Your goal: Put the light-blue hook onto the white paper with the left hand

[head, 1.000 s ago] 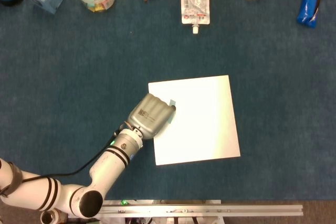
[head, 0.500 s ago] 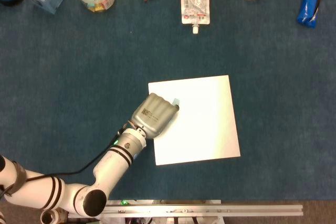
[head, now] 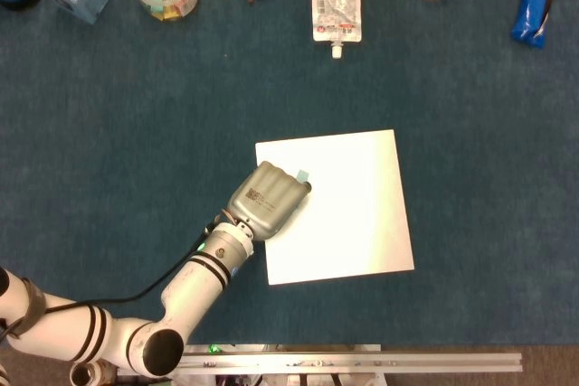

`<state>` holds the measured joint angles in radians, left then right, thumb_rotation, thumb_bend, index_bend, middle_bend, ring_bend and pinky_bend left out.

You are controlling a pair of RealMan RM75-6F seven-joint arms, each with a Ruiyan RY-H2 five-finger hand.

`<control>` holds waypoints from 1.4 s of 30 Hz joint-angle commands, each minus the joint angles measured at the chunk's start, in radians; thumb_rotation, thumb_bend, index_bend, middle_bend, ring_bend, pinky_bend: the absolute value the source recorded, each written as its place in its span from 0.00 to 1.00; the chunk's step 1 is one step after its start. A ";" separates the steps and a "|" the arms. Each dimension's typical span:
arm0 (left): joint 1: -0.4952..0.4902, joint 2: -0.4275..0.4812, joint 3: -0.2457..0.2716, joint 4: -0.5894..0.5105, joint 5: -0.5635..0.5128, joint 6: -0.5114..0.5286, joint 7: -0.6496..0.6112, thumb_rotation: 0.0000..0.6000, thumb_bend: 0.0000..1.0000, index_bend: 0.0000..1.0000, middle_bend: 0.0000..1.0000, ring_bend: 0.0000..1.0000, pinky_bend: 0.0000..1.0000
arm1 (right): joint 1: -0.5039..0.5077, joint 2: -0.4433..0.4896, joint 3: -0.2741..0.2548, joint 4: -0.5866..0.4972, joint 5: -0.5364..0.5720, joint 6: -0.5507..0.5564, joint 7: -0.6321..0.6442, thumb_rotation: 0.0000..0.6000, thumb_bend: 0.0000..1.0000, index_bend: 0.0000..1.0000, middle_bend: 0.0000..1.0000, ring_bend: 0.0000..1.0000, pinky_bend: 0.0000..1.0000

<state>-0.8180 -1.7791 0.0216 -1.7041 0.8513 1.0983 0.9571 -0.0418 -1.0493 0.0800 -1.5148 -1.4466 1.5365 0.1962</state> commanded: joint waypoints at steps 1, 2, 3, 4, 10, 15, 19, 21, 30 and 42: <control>0.000 -0.003 0.003 0.003 -0.002 -0.001 0.002 0.99 0.43 0.43 0.94 0.98 1.00 | -0.001 0.000 0.000 0.001 0.000 0.000 0.000 1.00 0.35 0.23 0.37 0.30 0.30; 0.000 -0.005 0.004 0.005 -0.003 -0.002 0.001 0.99 0.43 0.43 0.94 0.98 1.00 | -0.001 0.000 0.000 0.001 0.000 0.001 0.000 1.00 0.35 0.23 0.37 0.30 0.30; 0.000 -0.007 0.005 0.008 -0.005 -0.004 0.001 0.99 0.43 0.43 0.94 0.98 1.00 | -0.002 0.000 0.000 0.001 0.001 0.002 0.001 1.00 0.35 0.23 0.37 0.30 0.30; 0.000 -0.009 0.005 0.011 -0.006 -0.005 0.001 0.99 0.43 0.43 0.94 0.98 1.00 | -0.002 0.001 0.000 0.001 0.001 0.002 0.001 1.00 0.35 0.23 0.37 0.30 0.30; -0.001 -0.013 0.004 0.017 -0.012 -0.006 0.002 0.99 0.43 0.43 0.94 0.98 1.00 | -0.004 0.001 0.000 0.002 0.002 0.002 0.001 1.00 0.35 0.23 0.37 0.30 0.30; 0.004 0.003 0.012 -0.004 0.005 0.003 -0.005 0.99 0.43 0.43 0.94 0.98 1.00 | -0.002 0.001 0.001 0.002 0.002 0.000 0.001 1.00 0.35 0.23 0.37 0.31 0.30; 0.009 0.012 0.021 -0.018 0.019 0.009 -0.008 0.99 0.43 0.43 0.94 0.98 1.00 | 0.002 -0.001 0.001 0.002 -0.001 -0.003 0.000 1.00 0.35 0.23 0.37 0.31 0.30; 0.011 0.013 0.024 -0.020 0.021 0.008 -0.008 0.99 0.43 0.43 0.94 0.98 1.00 | 0.003 -0.002 0.001 0.001 -0.003 -0.003 -0.001 1.00 0.35 0.23 0.37 0.31 0.30; 0.014 0.002 0.032 -0.013 0.019 0.002 -0.004 0.99 0.43 0.43 0.94 0.98 1.00 | -0.002 -0.002 0.001 -0.001 -0.001 0.003 -0.002 1.00 0.35 0.23 0.37 0.31 0.30; 0.021 0.032 0.026 -0.047 0.036 0.020 -0.012 0.99 0.43 0.43 0.94 0.98 1.00 | 0.000 -0.001 0.003 -0.001 -0.004 0.003 -0.001 1.00 0.35 0.23 0.37 0.31 0.30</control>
<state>-0.7983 -1.7539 0.0492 -1.7448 0.8830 1.1139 0.9473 -0.0417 -1.0499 0.0826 -1.5160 -1.4506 1.5400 0.1949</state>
